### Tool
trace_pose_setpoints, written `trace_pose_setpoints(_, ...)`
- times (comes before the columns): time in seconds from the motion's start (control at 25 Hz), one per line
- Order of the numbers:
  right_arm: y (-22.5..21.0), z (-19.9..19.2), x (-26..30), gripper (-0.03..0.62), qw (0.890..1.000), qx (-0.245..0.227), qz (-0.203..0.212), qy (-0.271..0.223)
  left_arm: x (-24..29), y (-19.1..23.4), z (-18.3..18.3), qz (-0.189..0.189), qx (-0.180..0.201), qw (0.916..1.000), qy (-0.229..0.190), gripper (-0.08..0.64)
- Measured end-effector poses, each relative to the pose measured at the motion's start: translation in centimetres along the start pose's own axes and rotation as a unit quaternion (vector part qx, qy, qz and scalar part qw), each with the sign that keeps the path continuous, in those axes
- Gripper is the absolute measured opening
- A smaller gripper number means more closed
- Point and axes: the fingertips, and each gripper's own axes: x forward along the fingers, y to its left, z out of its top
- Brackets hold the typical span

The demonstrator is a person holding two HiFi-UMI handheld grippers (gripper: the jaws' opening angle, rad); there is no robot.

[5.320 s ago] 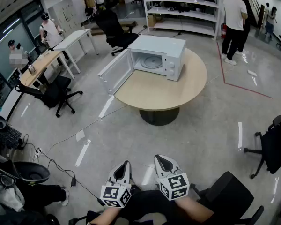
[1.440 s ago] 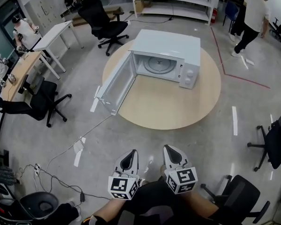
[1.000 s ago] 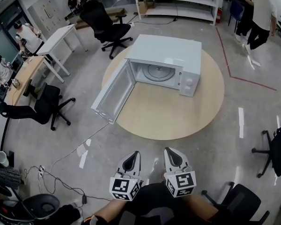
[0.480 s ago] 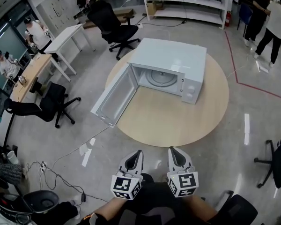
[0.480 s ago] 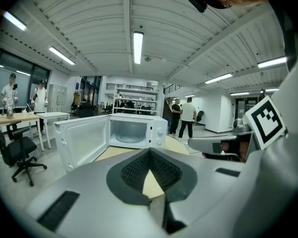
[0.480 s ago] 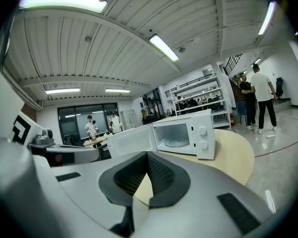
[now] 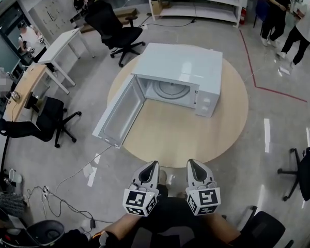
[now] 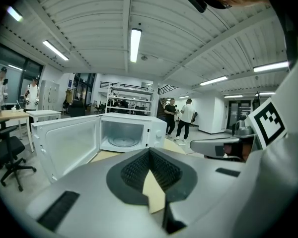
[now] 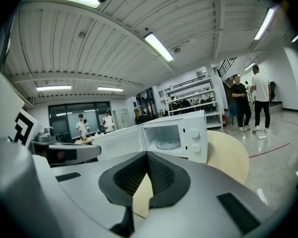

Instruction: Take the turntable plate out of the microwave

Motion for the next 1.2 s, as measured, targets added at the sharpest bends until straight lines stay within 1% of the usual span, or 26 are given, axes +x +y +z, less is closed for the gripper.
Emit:
trace_pose_setpoints(0.2,-1.3,0.8,2.8,0.015,1.000,0.002,-0.030,0.004,3.4,2.1,1.3,-0.025,-0.001,0.9997,-0.004,0.046)
trace_pose_setpoints(0.6,-0.8,2.6,8.0,0.015,0.997,-0.010,-0.068,0.016,7.7,7.1,3.1,-0.059,-0.005,0.9982,-0.002,0.046)
trace_pose_setpoints(0.8,-0.1,4.0,10.4,0.015,0.995,-0.019,-0.094,0.015,8.5,9.8,4.2,-0.074,0.001,0.9972,-0.009,0.046)
trace_pose_setpoints(1.2,3.0,5.9,15.2,0.015,0.993,-0.035,-0.114,0.005,9.3,14.8,6.3,-0.102,0.010,0.9944,-0.027,0.046)
